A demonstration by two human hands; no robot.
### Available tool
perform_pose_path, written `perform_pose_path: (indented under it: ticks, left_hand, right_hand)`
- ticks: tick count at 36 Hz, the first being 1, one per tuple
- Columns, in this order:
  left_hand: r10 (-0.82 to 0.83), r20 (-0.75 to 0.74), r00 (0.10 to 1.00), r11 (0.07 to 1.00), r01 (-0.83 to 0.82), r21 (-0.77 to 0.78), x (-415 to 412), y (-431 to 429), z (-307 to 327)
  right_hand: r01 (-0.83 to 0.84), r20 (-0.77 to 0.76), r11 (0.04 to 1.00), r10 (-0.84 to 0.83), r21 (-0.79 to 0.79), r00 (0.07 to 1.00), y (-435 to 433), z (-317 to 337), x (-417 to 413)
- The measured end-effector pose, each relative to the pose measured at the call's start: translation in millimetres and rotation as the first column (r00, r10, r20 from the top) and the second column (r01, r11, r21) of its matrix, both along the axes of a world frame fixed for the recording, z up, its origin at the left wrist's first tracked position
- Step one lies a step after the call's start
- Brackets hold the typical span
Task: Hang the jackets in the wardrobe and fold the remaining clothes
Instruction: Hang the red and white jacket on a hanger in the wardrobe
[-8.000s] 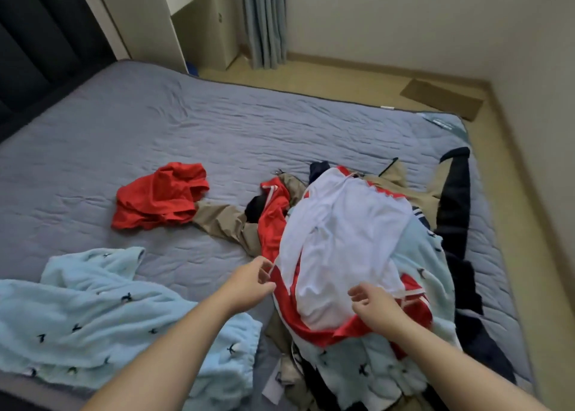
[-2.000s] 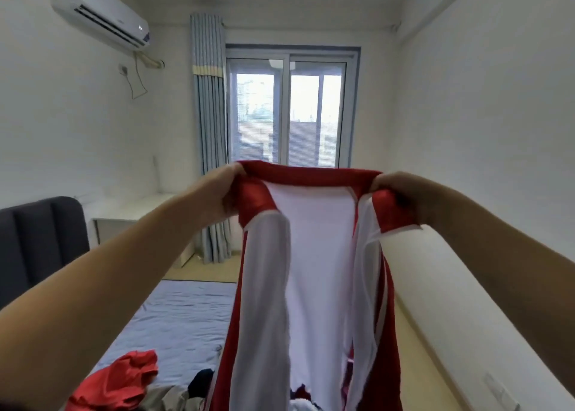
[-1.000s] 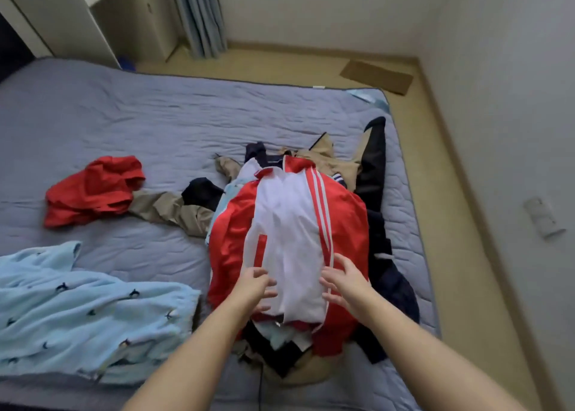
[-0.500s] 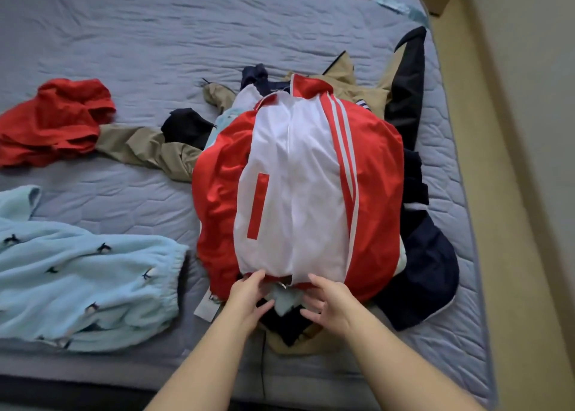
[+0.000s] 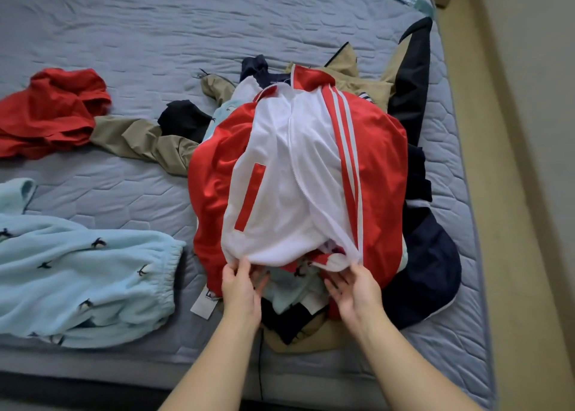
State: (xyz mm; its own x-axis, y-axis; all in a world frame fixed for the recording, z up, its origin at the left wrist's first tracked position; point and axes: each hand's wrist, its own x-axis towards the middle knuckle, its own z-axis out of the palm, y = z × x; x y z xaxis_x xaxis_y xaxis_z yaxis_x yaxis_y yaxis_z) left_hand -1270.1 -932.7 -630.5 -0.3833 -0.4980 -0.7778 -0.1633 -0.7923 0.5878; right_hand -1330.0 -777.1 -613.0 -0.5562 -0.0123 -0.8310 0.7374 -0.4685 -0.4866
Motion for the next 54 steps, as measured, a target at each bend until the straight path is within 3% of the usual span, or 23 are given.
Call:
perform_pose_path:
  ticks: [4, 8, 11, 18, 23, 30, 35, 40, 45, 47, 50, 54]
  left_hand:
    - [0.089, 0.006, 0.996, 0.986, -0.089, 0.142, 7.7, 10.0, -3.6]
    - [0.009, -0.01, 1.0, 0.95, -0.006, 0.311, 1.3, 27.2, -2.1]
    - [-0.036, -0.042, 0.998, 0.955, 0.047, 0.294, -9.6, 32.9, -2.2]
    - [0.045, -0.038, 0.998, 0.988, -0.039, 0.151, -16.7, 34.3, -2.5]
    - [0.119, -0.083, 0.989, 0.951, -0.09, 0.297, -15.6, 32.7, -2.2]
    - [0.15, -0.114, 0.982, 0.953, -0.113, 0.28, -13.3, 29.8, -5.8]
    - [-0.063, -0.123, 0.99, 0.991, 0.077, 0.107, -6.4, 23.4, -4.6]
    - [-0.322, -0.022, 0.947, 0.947, 0.321, -0.013, -4.5, 24.4, 4.8]
    - [-0.525, 0.099, 0.846, 0.851, 0.519, 0.077, -11.3, 21.9, 13.9]
    - [-0.454, 0.027, 0.891, 0.886, 0.448, 0.118, -15.4, 21.3, 17.5]
    - [-0.209, -0.182, 0.961, 0.926, 0.255, 0.28, -20.3, 22.5, 25.4]
    - [-0.157, -0.344, 0.926, 0.9, 0.277, 0.336, -22.5, 25.9, 34.0]
  right_hand:
    - [0.05, 0.084, 0.995, -0.043, -0.09, 0.996, 6.1, 0.4, 1.2]
    - [-0.084, 0.162, 0.983, 0.11, -0.161, 0.981, 0.5, -0.7, 6.2]
    - [-0.169, 0.166, 0.97, 0.198, -0.173, 0.966, 0.8, -3.3, 6.7]
    - [-0.232, 0.182, 0.953, 0.268, -0.197, 0.946, -2.6, -7.1, 3.3]
    - [-0.162, 0.183, 0.963, 0.203, -0.217, 0.962, -8.0, -9.1, 0.9]
    - [-0.156, 0.166, 0.952, 0.204, -0.264, 0.965, -6.1, -15.5, 2.5]
    - [-0.18, 0.167, 0.945, 0.23, -0.272, 0.959, -5.4, -16.0, 0.7]
    - [-0.072, 0.131, 0.954, 0.114, -0.292, 0.985, -5.8, -11.6, 0.2]
    - [-0.023, 0.046, 0.963, 0.036, -0.268, 0.998, 5.1, -5.8, 2.2]
    - [0.007, 0.021, 0.969, -0.002, -0.246, 1.0, 10.4, -3.2, 2.0]
    - [-0.019, 0.007, 0.991, 0.02, -0.13, 1.0, 15.4, -0.7, -1.5]
    - [-0.176, 0.014, 0.984, 0.176, -0.01, 0.984, 19.6, -0.5, -3.0]
